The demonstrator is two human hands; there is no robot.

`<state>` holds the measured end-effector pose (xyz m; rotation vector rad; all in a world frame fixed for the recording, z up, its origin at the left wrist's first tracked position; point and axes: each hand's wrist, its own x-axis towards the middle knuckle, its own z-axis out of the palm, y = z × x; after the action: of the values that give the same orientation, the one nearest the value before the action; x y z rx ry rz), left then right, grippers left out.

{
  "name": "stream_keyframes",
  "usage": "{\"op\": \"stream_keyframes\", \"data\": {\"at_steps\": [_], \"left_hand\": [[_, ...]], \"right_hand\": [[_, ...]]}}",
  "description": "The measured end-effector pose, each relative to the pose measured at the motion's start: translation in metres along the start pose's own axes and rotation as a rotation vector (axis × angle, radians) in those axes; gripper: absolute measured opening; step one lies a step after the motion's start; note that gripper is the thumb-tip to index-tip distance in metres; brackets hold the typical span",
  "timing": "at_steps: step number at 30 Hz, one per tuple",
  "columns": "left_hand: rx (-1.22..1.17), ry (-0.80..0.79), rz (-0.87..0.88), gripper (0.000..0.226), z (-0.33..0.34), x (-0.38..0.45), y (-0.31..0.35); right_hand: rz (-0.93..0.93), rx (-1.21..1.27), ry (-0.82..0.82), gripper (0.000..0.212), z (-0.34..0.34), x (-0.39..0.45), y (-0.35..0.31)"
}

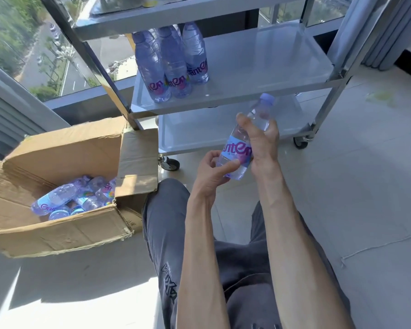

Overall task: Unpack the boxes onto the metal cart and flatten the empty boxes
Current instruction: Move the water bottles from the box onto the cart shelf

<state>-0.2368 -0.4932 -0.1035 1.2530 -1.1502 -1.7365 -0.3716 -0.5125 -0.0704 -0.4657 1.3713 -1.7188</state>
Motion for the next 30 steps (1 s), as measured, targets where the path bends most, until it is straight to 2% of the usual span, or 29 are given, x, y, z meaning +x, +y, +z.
{"op": "stream_keyframes", "data": {"at_steps": [2,5,6,9,11,14,16,18,19,21,22,25,27,30], "left_hand": [[-0.119,-0.041,-0.051,0.056,-0.004,0.000,-0.003],[-0.181,-0.107,-0.228,0.077,-0.010,0.003,-0.001],[-0.156,-0.113,-0.241,0.075,-0.009,0.004,0.001],[-0.128,-0.048,-0.172,0.056,-0.005,0.010,-0.002],[-0.162,0.034,-0.105,0.055,-0.005,0.018,-0.007],[-0.226,0.175,-0.039,0.047,-0.006,0.032,-0.005],[-0.242,0.214,0.013,0.039,-0.004,0.042,-0.003],[-0.276,0.230,0.024,0.027,-0.001,0.053,0.000],[-0.296,0.255,0.016,0.022,0.000,0.061,0.004],[-0.331,0.427,-0.013,0.014,-0.002,0.079,0.020],[-0.309,0.574,-0.011,0.017,-0.005,0.091,0.032],[-0.153,0.958,0.124,0.053,-0.024,0.122,0.079],[-0.026,1.042,0.219,0.080,-0.038,0.142,0.111],[0.097,1.020,0.258,0.113,-0.055,0.177,0.146]], "right_hand": [[-0.026,0.070,0.023,0.037,0.002,0.001,0.005],[0.014,0.256,-0.096,0.022,0.002,0.001,0.009],[0.006,0.270,-0.130,0.018,0.001,0.001,0.011],[-0.022,0.128,-0.138,0.016,0.005,0.005,0.011],[-0.066,-0.033,-0.191,0.020,0.007,0.011,0.006],[-0.132,-0.268,-0.308,0.014,0.015,0.019,0.005],[-0.097,-0.417,-0.304,0.026,0.021,0.025,0.014],[-0.071,-0.534,-0.174,0.054,0.032,0.036,0.023],[-0.079,-0.542,-0.084,0.060,0.037,0.043,0.025],[-0.150,-0.481,0.010,0.058,0.052,0.047,0.026],[-0.204,-0.455,0.023,0.056,0.061,0.048,0.024],[-0.294,-0.436,-0.017,0.057,0.089,0.061,0.016],[-0.343,-0.464,-0.031,0.051,0.108,0.084,0.013],[-0.391,-0.540,-0.010,0.054,0.137,0.115,0.011]]}}
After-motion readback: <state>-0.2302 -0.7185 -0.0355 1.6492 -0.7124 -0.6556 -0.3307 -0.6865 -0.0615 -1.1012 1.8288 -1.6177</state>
